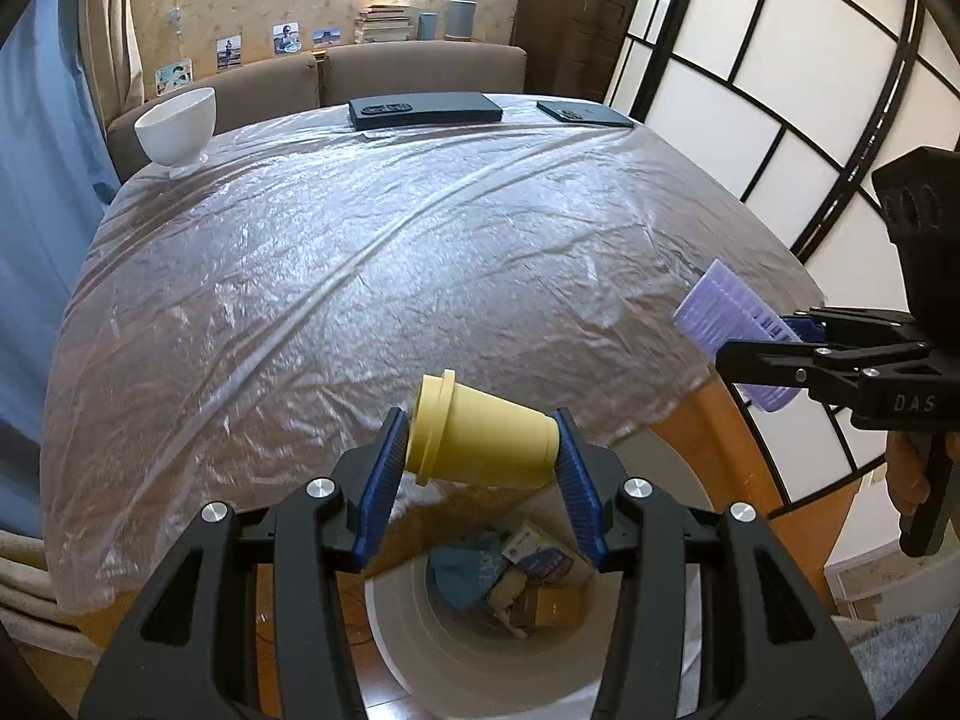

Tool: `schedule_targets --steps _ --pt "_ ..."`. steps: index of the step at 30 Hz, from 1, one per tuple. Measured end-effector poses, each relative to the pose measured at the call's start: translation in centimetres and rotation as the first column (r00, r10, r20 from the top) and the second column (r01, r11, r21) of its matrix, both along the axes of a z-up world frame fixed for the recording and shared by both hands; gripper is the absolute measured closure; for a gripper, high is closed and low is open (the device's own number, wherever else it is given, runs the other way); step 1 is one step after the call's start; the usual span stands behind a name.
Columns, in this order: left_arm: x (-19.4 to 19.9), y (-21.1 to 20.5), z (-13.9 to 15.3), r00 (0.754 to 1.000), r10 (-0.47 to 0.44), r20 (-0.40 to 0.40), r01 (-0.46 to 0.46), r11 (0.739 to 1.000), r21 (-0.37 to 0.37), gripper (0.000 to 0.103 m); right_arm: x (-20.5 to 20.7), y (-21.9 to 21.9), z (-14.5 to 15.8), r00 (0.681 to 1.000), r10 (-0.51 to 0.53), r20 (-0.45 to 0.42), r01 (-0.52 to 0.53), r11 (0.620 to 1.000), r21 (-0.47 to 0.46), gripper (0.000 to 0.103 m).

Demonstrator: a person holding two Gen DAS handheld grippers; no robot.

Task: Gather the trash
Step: 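Carry the yellow cup in the left gripper over the bin while the right gripper carries the lavender rack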

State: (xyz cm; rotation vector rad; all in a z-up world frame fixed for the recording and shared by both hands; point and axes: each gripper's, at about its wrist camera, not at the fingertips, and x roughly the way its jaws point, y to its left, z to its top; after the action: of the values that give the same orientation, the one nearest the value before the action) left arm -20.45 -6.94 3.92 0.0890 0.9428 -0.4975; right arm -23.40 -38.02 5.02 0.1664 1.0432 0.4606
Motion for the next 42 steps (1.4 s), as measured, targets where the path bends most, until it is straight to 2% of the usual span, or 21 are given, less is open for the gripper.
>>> schedule_targets --steps 20,29,42 --pt "-4.4 -0.7 -1.0 0.996 -0.071 -0.05 0.073 0.997 0.034 0.053 -4.1 1.8 -1.4 0.993 0.103 -0.051 -0.104 0.995 -0.009 0.061" --pt "-5.2 -0.7 -2.4 0.994 -0.066 -0.088 0.07 0.997 0.037 0.053 -4.6 2.5 -3.8 0.988 0.112 -0.108 -0.115 0.993 -0.022 0.061" --pt "-5.0 -1.1 -6.4 0.986 -0.035 -0.164 0.051 0.995 0.091 0.053 -4.3 3.1 -7.4 0.984 0.095 -0.154 -0.106 0.992 -0.065 0.061"
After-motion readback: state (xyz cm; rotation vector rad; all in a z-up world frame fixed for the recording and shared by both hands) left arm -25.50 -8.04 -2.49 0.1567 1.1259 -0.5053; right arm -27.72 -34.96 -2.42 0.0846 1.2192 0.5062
